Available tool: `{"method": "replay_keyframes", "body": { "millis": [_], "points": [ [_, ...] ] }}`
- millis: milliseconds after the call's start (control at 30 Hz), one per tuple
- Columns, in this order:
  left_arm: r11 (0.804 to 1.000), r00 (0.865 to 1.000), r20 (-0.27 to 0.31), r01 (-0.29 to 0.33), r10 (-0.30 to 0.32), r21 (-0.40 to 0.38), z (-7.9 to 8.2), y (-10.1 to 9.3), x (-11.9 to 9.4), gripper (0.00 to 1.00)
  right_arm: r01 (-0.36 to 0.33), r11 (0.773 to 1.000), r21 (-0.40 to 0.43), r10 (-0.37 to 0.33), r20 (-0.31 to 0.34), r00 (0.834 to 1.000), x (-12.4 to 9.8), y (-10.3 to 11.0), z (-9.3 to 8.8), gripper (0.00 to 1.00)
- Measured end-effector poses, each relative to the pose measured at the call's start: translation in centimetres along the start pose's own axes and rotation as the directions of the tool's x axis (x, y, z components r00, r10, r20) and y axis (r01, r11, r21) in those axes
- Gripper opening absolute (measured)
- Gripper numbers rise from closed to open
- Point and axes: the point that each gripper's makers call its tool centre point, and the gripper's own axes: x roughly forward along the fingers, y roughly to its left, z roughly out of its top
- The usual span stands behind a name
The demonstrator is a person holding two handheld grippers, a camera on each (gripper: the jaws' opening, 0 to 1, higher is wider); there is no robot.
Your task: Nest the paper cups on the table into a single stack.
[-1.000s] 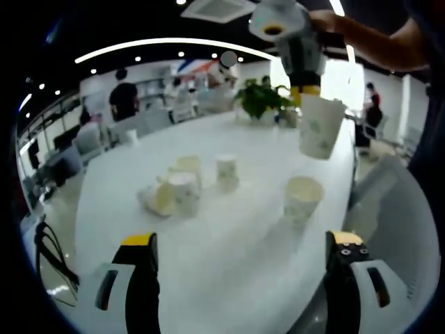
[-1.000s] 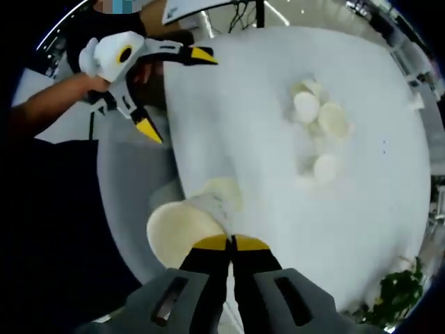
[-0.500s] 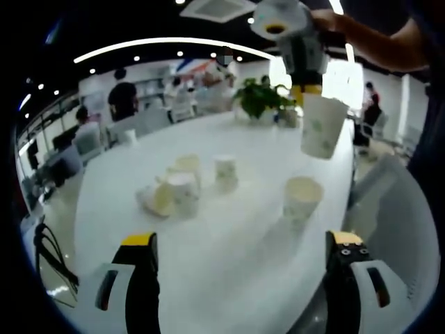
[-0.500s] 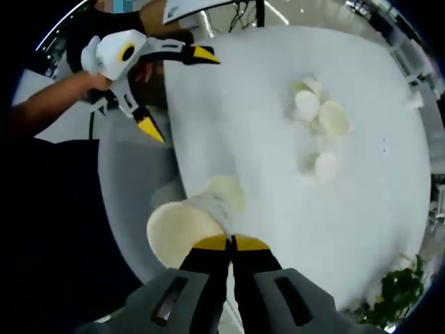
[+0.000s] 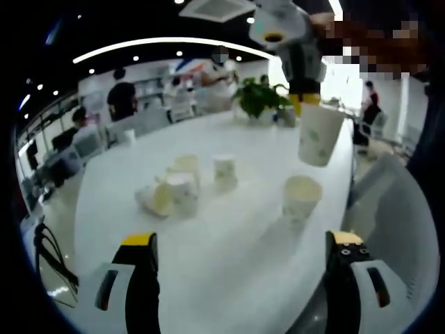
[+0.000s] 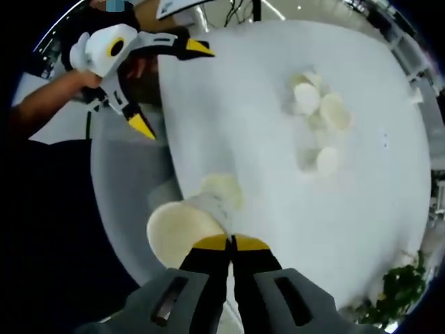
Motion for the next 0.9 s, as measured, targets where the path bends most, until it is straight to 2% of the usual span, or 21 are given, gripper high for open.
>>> {"method": "replay_keyframes", "body": {
  "millis": [300, 333, 367, 433, 500, 600, 633, 767, 800, 833, 900],
  "points": [
    [1.000, 1.000, -0.004, 0.002, -0.002, 0.001, 0.1, -0.1, 0.0, 0.98, -0.003, 1.000, 0.013, 0.003, 0.003, 1.000, 0.5, 0.0, -0.1, 0.00],
    [1.000, 1.000, -0.002, 0.006, -0.006, -0.004, -2.6, 2.0, 0.6, 0.98, -0.003, 1.000, 0.015, 0.003, 0.003, 1.000, 0.6, -0.1, -0.1, 0.00],
    [1.000, 1.000, -0.003, 0.005, -0.005, -0.001, -4.3, 3.5, 0.9, 0.98, -0.001, 1.000, 0.016, 0.001, -0.003, 1.000, 4.3, -0.8, 3.2, 0.00],
    [1.000, 1.000, -0.002, 0.009, -0.009, -0.004, -9.4, 7.2, 2.0, 0.98, -0.002, 1.000, 0.020, 0.002, -0.007, 1.000, 7.0, -1.3, 5.4, 0.00],
    [1.000, 1.000, -0.001, 0.012, -0.012, -0.006, -11.3, 8.7, 2.4, 0.98, -0.004, 1.000, 0.022, 0.004, -0.009, 1.000, 8.8, -1.7, 6.9, 0.00],
    [1.000, 1.000, -0.001, 0.014, -0.014, -0.008, -12.9, 9.8, 2.7, 0.98, -0.006, 1.000, 0.026, 0.006, -0.009, 1.000, 11.5, -2.4, 9.2, 0.00],
    [1.000, 1.000, -0.004, 0.015, -0.015, -0.007, -13.9, 10.5, 2.8, 0.98, -0.006, 1.000, 0.027, 0.006, -0.009, 1.000, 12.3, -2.5, 9.7, 0.00],
    [1.000, 1.000, -0.006, 0.016, -0.016, -0.004, -16.8, 11.9, 3.7, 0.98, -0.006, 0.999, 0.033, 0.007, -0.008, 1.000, 18.2, -3.8, 13.2, 0.00],
    [1.000, 1.000, -0.007, 0.016, -0.016, -0.004, -17.1, 12.1, 3.8, 0.98, -0.007, 0.999, 0.033, 0.007, -0.008, 1.000, 19.1, -3.9, 14.0, 0.00],
    [1.000, 1.000, -0.007, 0.016, -0.016, -0.005, -18.0, 12.6, 4.0, 0.98, -0.007, 0.999, 0.033, 0.007, -0.007, 1.000, 19.1, -3.8, 13.9, 0.00],
    [1.000, 1.000, -0.007, 0.015, -0.015, -0.002, -18.6, 12.9, 4.2, 0.98, -0.008, 0.999, 0.033, 0.008, -0.006, 1.000, 19.7, -4.0, 14.1, 0.00]
  ]
}}
